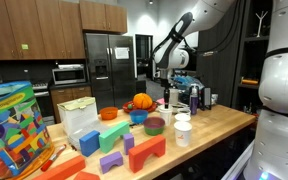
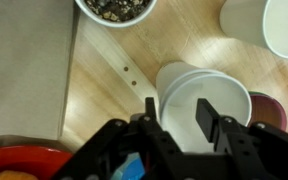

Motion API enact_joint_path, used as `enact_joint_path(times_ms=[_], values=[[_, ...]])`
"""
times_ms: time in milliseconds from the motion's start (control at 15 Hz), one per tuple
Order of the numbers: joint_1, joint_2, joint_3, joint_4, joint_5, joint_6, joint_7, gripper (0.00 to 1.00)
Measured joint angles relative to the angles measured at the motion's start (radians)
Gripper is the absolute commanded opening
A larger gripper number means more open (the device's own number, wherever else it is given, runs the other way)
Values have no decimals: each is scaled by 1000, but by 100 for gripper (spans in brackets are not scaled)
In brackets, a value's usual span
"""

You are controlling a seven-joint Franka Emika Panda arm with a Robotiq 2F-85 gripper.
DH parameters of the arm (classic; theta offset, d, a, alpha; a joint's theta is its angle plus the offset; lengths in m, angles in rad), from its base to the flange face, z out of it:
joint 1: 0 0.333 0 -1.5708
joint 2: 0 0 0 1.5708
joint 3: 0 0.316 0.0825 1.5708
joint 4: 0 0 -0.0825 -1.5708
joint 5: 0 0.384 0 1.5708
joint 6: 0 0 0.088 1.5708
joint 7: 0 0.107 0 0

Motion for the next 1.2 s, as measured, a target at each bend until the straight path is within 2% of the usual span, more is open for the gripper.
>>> enact_joint_path(times_ms=[200, 267, 800, 1200], values=[[0, 0, 1, -2, 0, 0, 0, 98], [0, 0, 1, -2, 0, 1, 0, 100], [0, -35, 2, -10, 0, -3, 0, 100], [0, -212, 1, -99, 0, -37, -2, 100]])
